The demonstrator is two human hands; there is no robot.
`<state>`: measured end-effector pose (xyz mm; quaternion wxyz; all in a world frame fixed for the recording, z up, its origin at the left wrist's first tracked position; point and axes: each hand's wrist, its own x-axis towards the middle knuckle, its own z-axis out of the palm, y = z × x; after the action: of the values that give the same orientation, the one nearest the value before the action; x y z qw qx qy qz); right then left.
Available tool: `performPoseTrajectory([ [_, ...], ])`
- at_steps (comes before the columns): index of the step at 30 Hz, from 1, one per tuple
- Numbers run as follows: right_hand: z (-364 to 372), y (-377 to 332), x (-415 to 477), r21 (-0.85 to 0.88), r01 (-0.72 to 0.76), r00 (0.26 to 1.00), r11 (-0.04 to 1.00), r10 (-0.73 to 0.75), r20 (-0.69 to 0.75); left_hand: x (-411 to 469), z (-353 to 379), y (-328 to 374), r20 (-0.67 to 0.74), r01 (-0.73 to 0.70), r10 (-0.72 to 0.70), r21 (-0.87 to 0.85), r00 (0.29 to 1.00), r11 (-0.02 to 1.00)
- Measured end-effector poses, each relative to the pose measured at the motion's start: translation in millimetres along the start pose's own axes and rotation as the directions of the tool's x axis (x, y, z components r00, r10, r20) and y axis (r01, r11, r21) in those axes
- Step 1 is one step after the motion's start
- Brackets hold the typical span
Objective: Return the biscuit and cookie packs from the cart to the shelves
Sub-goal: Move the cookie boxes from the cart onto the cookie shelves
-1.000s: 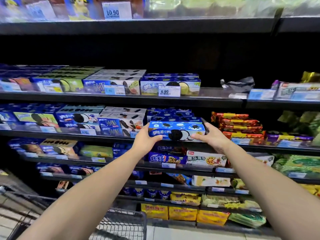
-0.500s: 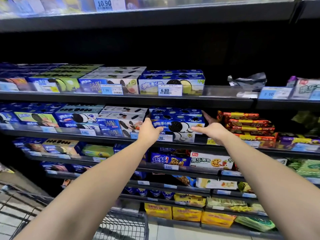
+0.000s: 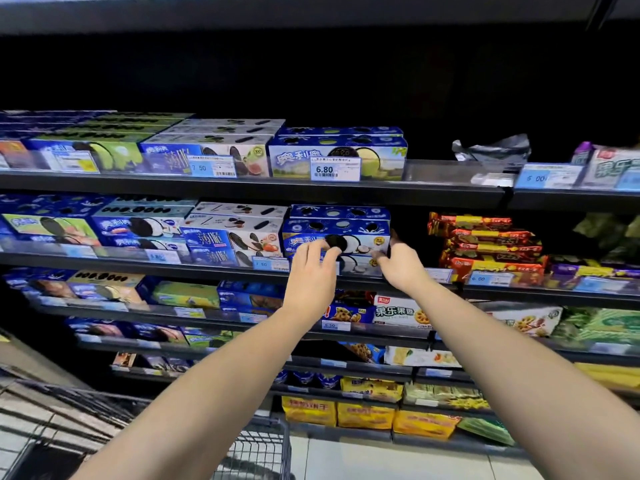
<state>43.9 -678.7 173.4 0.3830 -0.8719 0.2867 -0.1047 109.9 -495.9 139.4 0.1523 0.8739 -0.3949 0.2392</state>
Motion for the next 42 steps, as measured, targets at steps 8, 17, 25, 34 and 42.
performPoseTrajectory([
  [8, 7.8, -8.0, -2.5, -0.124, -0.074, 0.997, 0.99, 0.071, -0.027, 0.7, -11.1, -8.0, 0.22, 0.077, -0.055, -0.095, 0.974, 0.993],
  [17, 7.8, -5.2, -17.5, -0.232, -0.082, 0.995, 0.969, 0.065, -0.079, -2.8, -14.9, -18.9, 0.286, 0.178, -0.125, -0.168, 0.95, 0.97],
  [25, 30.9, -18.1, -75.0, -0.348, -0.042, 0.991, 0.936, -0.004, -0.131, -47.5, -41.0, -47.8, 0.316, 0.066, -0.022, -0.13, 0.949, 0.989],
  [34, 140.6, -50.3, -159.1, -0.401, -0.004, 0.999, 0.916, 0.021, 0.038, -152.1, -66.4, -140.1, 0.517, 0.083, -0.034, -0.071, 0.855, 0.994],
  [42, 273.8, -76.1, -202.8, -0.501, 0.255, 0.919, 0.827, -0.047, 0.391, -254.9, -70.1, -231.9, 0.678, 0.163, -0.124, 0.005, 0.724, 0.987],
])
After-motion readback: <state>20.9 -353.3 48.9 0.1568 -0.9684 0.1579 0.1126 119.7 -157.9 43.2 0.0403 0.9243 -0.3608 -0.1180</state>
